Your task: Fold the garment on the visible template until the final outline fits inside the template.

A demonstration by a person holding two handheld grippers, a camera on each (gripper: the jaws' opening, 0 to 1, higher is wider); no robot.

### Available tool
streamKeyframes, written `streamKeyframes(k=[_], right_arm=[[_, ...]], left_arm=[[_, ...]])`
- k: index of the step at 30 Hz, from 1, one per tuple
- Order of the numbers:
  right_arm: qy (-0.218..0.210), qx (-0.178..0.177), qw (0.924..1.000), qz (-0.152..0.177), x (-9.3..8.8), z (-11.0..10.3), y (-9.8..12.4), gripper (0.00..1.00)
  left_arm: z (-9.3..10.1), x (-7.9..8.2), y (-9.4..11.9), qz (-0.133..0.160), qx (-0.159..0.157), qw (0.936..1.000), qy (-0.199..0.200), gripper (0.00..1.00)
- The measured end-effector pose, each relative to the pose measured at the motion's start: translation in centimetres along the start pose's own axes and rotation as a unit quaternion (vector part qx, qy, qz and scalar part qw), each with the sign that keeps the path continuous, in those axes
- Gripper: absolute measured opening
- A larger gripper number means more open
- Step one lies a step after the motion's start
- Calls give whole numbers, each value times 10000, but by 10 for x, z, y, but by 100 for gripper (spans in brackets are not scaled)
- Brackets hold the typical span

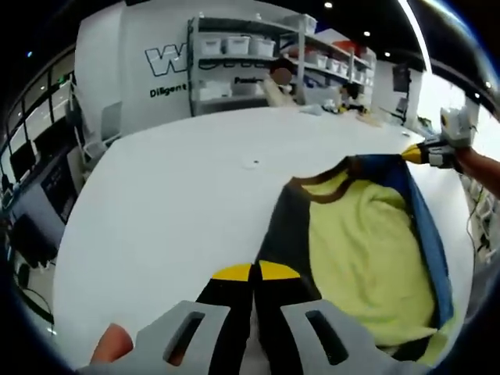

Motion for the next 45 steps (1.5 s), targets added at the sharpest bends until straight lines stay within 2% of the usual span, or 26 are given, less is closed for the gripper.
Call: streamKeyframes(k=[4, 10, 15, 19, 27, 33, 36, 45], right_arm=[[-8, 128, 9999, -92, -8, 6, -11, 0], [1, 122, 9998, -174, -15, 17, -25, 0], [35, 46, 9998, -206, -21, 22, -36, 0], [228, -101, 9993, -269, -26, 26, -45, 0], [363, -212, 9984, -386, -36, 33, -59, 0], [490, -291, 9974, -437, -40, 34, -67, 0], [788, -336, 9952, -478, -43, 34, -70, 0], [1139, -390, 9910, -584, -51, 34, -77, 0]], left_arm=[[-9, 1, -6, -93, 14, 9999, -120, 0], [-20, 2, -15, -132, 82, 9997, -163, 0], [-29, 1, -26, -253, 271, 9985, -413, 0], [-37, 1, -36, -331, 398, 9974, -507, 0], [-41, 1, -48, -476, 468, 9949, -762, 0], [-47, 0, -56, -432, 587, 9943, -782, 0], [-47, -2, -60, -449, 621, 9937, -824, 0], [-49, -6, -65, -488, 677, 9916, -989, 0]])
Point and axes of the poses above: the point that each gripper's makers call its tool centre point, and the gripper's own axes: y roughly backward along the fingers, z roughly to its right, x roughly out of its top, the point moved 4 cm from there along y, roughly backward along the fingers, and after that the axes turned 10 degrees about -x, right-handed, at the moved point
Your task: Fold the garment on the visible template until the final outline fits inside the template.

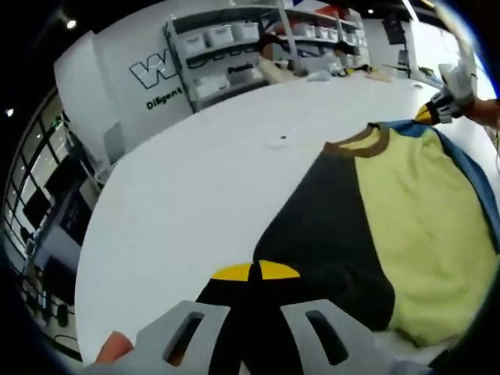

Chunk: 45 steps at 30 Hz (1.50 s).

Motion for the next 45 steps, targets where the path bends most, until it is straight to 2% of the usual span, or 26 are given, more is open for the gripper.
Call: streamKeyframes(k=[2, 7, 10, 16, 19, 28, 32, 36, 39, 45], right_arm=[[140, -8, 9999, -27, -2, -2, -2, 0], [103, -36, 9999, 24, -2, -1, -2, 0], [-217, -50, 9998, -13, -3, -1, -1, 0], [-463, -52, 9989, -34, -2, 0, 0, 0], [-752, -98, 9971, 99, 3, 4, 3, 3], [-762, -272, 9965, 221, 11, 13, 14, 4], [-665, -291, 9962, 478, 27, 14, 27, 4], [-455, -226, 9959, 749, 45, 4, 45, 4], [-374, -129, 9949, 929, 56, -7, 57, 4], [-151, 106, 9922, 1233, 74, -37, 88, 4]], left_arm=[[-1, 0, -1, 21, -3, 10000, -31, 0], [-1, -1, 0, 137, 10, 9999, -83, 0], [-1, -2, 1, 217, 6, 9998, -42, 0], [0, -3, 2, 256, 35, 9996, 77, 1], [-3, 2, 9, 384, 95, 9990, 207, 1], [-10, 11, 26, 554, 228, 9975, 371, 6], [-7, 15, 35, 669, 192, 9965, 469, 6], [5, 24, 49, 878, 130, 9950, 462, 6], [21, 31, 59, 998, 32, 9942, 404, 6], [51, 35, 74, 1124, -206, 9933, 159, 6]])
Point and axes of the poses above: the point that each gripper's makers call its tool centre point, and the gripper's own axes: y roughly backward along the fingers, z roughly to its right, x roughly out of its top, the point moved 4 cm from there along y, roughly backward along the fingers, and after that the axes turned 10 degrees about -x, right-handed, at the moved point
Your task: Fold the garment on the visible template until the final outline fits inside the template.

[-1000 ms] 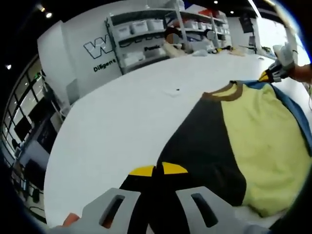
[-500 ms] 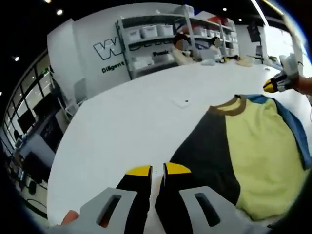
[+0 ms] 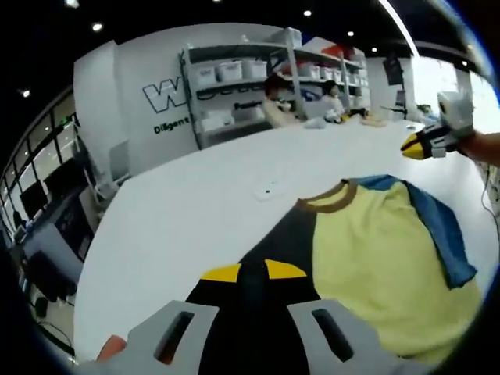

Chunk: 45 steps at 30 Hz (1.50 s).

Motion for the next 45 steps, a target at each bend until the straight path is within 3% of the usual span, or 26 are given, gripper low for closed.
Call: streamKeyframes(k=[6, 12, 18, 22, 25, 30, 35, 40, 44, 45], right_arm=[[129, 238, 9995, 163, 13, -29, 25, 4], [282, 518, 9980, 245, 16, -59, 52, 4], [477, 837, 9948, 324, 16, -91, 80, 5], [498, 1131, 9918, 321, 11, -116, 94, 6], [653, 1541, 9855, 261, 1, -142, 107, 6], [961, 2127, 9723, 155, -14, -174, 126, 8], [1448, 2261, 9632, 115, -28, -187, 133, 8], [2368, 2221, 9457, 134, -40, -190, 134, 9], [2636, 2259, 9377, 154, -44, -194, 134, 9], [2779, 2318, 9320, 194, -46, -196, 135, 9]], left_arm=[[23, -3, 18, 94, -172, 9998, 40, 8], [69, -12, 43, 166, -585, 9981, 0, 9], [122, -37, 70, -95, -1060, 9943, -108, 10], [152, -64, 83, -500, -1300, 9900, -212, 10], [171, -76, 92, -636, -1478, 9868, -205, 9], [186, -84, 103, -945, -1620, 9819, -265, 9], [191, -92, 110, -1138, -1615, 9798, -317, 9], [192, -100, 114, -1303, -1563, 9786, -319, 11], [194, -102, 115, -1355, -1541, 9783, -295, 12], [194, -102, 115, -1338, -1532, 9786, -295, 12]])
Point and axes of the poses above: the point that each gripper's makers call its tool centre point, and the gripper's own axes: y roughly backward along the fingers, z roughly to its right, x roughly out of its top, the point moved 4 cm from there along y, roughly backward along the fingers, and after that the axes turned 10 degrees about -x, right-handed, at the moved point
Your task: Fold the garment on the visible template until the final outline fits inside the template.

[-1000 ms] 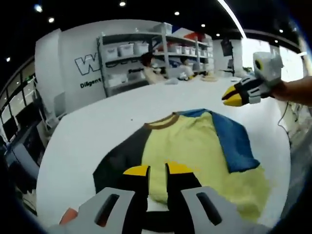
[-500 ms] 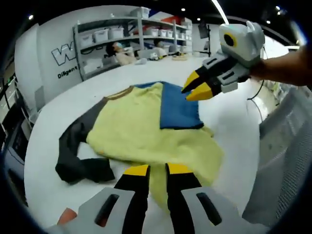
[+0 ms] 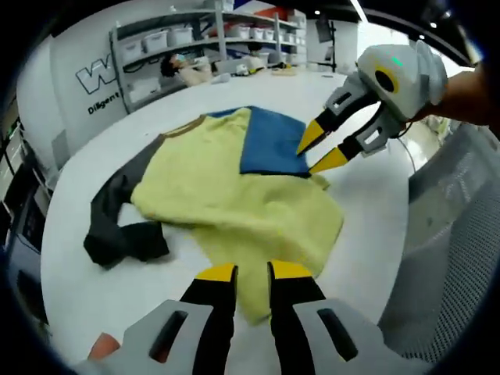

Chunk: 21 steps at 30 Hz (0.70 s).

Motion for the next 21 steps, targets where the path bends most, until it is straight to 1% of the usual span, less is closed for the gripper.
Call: streamKeyframes(k=[5, 8, 9, 12, 14, 15, 16, 19, 21], right_arm=[[461, -67, 9989, -9, -3, -4, 2, 9], [543, -50, 9985, -96, -8, -4, -3, 9], [651, -132, 9978, -91, -8, -2, -5, 8], [613, -219, 9979, 24, -4, 2, -6, 5], [625, -205, 9978, 12, -2, 2, -7, 4], [632, -196, 9978, 14, -2, 3, -9, 3], [634, -195, 9978, 16, -2, 3, -10, 0], [589, -182, 9981, 2, -1, 4, -11, 0], [572, -184, 9982, 24, 0, 4, -11, 0]], left_arm=[[-2, -1, 2, -10, 41, 10000, 47, 14], [-4, -3, 2, -31, 69, 9999, 125, 15], [-4, -5, 1, -52, 77, 9998, 162, 16], [-5, -6, 2, -89, 115, 9997, 171, 17], [-6, -8, 3, -118, 165, 9996, 188, 17], [-7, -11, 4, -179, 203, 9994, 236, 18], [-8, -13, 5, -223, 222, 9991, 273, 18], [-8, -15, 6, -235, 218, 9986, 417, 18], [-9, -17, 5, -284, 230, 9984, 435, 19]])
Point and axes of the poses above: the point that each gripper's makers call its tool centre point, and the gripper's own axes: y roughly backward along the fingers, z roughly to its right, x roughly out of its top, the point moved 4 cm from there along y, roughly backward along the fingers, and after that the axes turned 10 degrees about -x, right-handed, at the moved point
